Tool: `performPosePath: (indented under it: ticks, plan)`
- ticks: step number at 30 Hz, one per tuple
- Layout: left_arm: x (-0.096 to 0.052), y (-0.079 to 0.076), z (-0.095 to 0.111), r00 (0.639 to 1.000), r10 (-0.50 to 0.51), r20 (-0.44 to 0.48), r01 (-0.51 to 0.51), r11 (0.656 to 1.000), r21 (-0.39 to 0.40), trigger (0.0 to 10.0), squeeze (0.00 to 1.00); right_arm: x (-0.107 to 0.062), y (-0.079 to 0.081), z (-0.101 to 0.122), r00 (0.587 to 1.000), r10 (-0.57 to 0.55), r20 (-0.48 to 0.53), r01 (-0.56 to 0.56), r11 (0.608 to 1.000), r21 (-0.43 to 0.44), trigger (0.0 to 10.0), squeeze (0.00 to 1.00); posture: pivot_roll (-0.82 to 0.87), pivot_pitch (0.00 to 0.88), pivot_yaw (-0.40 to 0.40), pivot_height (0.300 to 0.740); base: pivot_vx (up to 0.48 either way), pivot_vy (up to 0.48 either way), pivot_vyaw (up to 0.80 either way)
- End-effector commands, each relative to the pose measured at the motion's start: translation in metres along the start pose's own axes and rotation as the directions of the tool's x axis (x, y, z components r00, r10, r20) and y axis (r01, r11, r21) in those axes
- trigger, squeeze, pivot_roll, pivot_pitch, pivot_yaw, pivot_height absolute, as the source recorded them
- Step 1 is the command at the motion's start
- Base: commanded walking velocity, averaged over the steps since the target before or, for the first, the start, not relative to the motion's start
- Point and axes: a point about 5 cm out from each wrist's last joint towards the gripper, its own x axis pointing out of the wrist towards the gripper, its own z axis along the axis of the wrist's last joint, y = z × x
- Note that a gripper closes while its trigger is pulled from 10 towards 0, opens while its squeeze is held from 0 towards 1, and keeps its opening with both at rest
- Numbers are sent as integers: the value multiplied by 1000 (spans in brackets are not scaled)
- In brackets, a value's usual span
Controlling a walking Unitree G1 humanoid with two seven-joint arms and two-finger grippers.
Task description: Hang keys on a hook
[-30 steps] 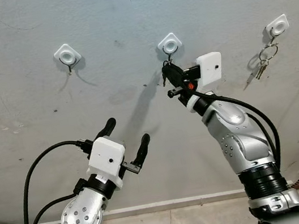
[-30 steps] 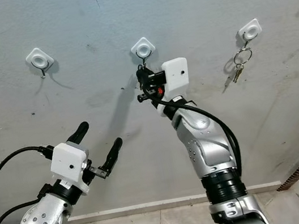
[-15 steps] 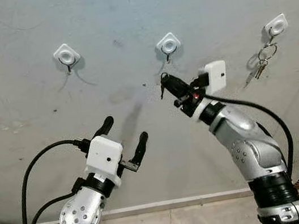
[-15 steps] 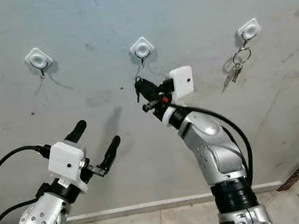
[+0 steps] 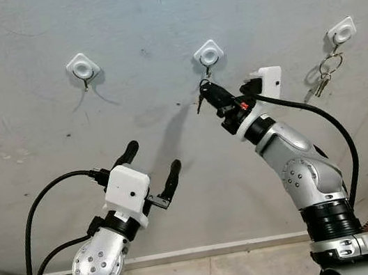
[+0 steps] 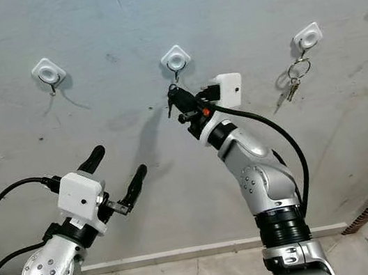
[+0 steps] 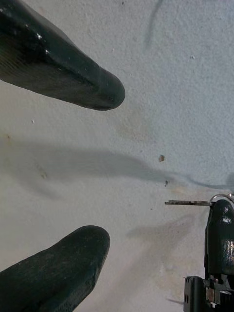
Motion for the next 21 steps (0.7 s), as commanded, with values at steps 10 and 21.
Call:
performPosePath:
  ticks: [10,21]
  plan:
    - [-2,1,0,1000,8,-1,-8,1000,4,10000,0,6,-1,15,999,13,47,-14,1000,21,10000,0,224,12,-10,740,0,0,0]
    - [-2,1,-1,1000,4,-7,-4,1000,5,10000,0,1,8,20,990,140,29,-141,989,41,10000,0,222,16,-6,740,0,0,0]
